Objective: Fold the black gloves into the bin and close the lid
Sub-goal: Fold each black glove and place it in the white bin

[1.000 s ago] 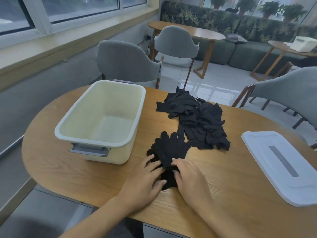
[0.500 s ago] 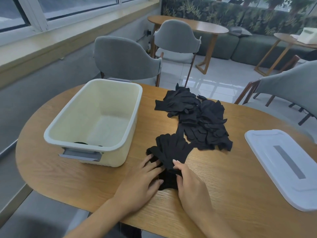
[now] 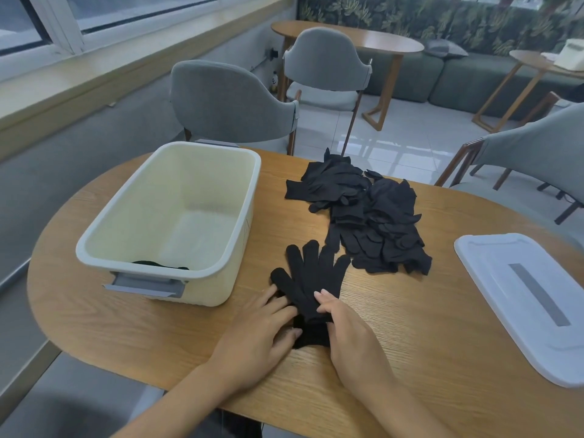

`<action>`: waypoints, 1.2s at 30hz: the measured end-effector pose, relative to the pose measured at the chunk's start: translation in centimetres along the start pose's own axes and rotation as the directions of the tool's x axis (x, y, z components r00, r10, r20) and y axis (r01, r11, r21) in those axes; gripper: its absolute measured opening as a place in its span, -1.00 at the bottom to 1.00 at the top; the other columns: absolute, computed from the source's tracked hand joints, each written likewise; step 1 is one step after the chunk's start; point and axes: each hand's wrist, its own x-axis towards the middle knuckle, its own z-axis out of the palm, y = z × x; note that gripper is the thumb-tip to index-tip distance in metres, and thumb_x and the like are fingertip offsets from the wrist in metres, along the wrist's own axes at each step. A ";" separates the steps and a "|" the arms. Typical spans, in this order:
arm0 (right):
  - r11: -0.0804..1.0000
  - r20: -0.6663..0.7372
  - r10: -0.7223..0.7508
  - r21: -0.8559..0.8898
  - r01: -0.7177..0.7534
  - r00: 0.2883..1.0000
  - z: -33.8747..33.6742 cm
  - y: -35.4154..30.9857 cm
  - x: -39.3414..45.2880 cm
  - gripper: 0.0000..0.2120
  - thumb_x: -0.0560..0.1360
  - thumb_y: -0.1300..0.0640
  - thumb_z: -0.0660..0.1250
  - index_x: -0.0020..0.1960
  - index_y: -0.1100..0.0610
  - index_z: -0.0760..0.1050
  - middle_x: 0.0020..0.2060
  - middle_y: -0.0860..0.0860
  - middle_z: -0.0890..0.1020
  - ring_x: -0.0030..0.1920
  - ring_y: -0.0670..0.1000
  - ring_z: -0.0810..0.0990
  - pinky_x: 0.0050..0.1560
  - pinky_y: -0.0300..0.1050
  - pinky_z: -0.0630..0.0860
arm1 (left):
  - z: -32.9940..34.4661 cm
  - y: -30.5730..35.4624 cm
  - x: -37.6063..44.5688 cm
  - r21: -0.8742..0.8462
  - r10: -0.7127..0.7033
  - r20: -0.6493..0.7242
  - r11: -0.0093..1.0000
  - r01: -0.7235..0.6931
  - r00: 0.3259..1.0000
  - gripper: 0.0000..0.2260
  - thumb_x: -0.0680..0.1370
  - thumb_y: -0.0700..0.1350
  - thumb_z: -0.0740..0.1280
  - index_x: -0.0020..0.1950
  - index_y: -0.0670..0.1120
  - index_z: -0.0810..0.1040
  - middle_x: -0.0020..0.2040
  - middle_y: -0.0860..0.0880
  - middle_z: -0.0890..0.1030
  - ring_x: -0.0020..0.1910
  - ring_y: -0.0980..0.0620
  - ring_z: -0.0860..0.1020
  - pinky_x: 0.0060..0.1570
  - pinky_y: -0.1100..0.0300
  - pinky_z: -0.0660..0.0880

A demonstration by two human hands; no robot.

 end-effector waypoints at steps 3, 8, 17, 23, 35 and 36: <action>1.000 0.018 0.001 -0.002 -0.001 1.000 0.2 0.2 -0.3 -0.67 0.60 0.34 0.24 0.24 -0.02 0.41 0.39 -0.27 0.36 0.48 -0.33 0.23 0.43 -0.42 0.17 | 0.1 -0.1 0.0 0.018 -0.015 0.018 1.000 0.015 1.000 -0.75 0.65 0.17 0.13 0.22 0.17 0.52 0.26 0.28 0.48 0.45 0.19 0.25 0.39 0.14 0.29; 0.999 -0.010 -0.019 -0.027 0.019 1.000 0.1 -0.1 -0.6 -0.66 0.58 0.34 0.27 0.23 -0.02 0.39 0.41 -0.13 0.46 0.48 -0.22 0.30 0.43 -0.28 0.30 | 0.1 -0.1 -0.1 0.027 -0.017 0.022 1.000 0.016 1.000 -0.76 0.65 0.17 0.13 0.21 0.18 0.51 0.23 0.29 0.47 0.42 0.20 0.27 0.39 0.15 0.29; 0.991 -0.035 -0.035 -0.129 0.030 0.999 0.4 -0.5 -0.6 -0.68 0.55 0.35 0.32 0.21 0.05 0.40 0.40 0.02 0.50 0.48 -0.10 0.35 0.41 -0.25 0.31 | -0.1 0.3 -0.2 0.005 -0.007 -0.002 1.000 0.007 1.000 -0.79 0.66 0.15 0.18 0.21 0.16 0.51 0.24 0.30 0.46 0.44 0.20 0.26 0.40 0.12 0.32; 0.992 -0.032 -0.033 -0.124 0.029 0.999 0.4 -0.5 -0.6 -0.68 0.56 0.34 0.31 0.23 0.05 0.39 0.41 -0.01 0.49 0.49 -0.12 0.34 0.41 -0.22 0.34 | 0.1 0.1 0.0 0.025 0.001 0.015 1.000 -0.001 1.000 -0.76 0.66 0.17 0.14 0.25 0.17 0.50 0.29 0.30 0.45 0.49 0.21 0.21 0.43 0.13 0.28; 0.998 -0.005 -0.044 -0.051 0.044 0.999 -0.9 -1.2 -0.7 -0.66 0.61 -0.02 0.22 0.35 0.05 0.45 0.31 -0.14 0.53 0.43 -0.17 0.37 0.43 -0.22 0.31 | -0.6 0.5 0.1 -0.411 -0.250 -0.102 0.892 0.188 0.963 -0.76 0.64 -0.04 0.31 0.26 0.22 0.46 0.28 0.39 0.45 0.37 0.41 0.33 0.37 0.38 0.27; 0.999 -0.003 -0.029 -0.037 0.029 1.000 -1.0 -1.3 -0.6 -0.64 0.64 -0.08 0.15 0.36 0.03 0.45 0.31 -0.17 0.52 0.42 -0.19 0.36 0.42 -0.21 0.31 | -0.7 0.6 0.2 -0.477 -0.318 -0.156 0.853 0.211 0.935 -0.81 0.64 -0.07 0.31 0.20 0.19 0.51 0.23 0.34 0.51 0.32 0.34 0.43 0.31 0.36 0.36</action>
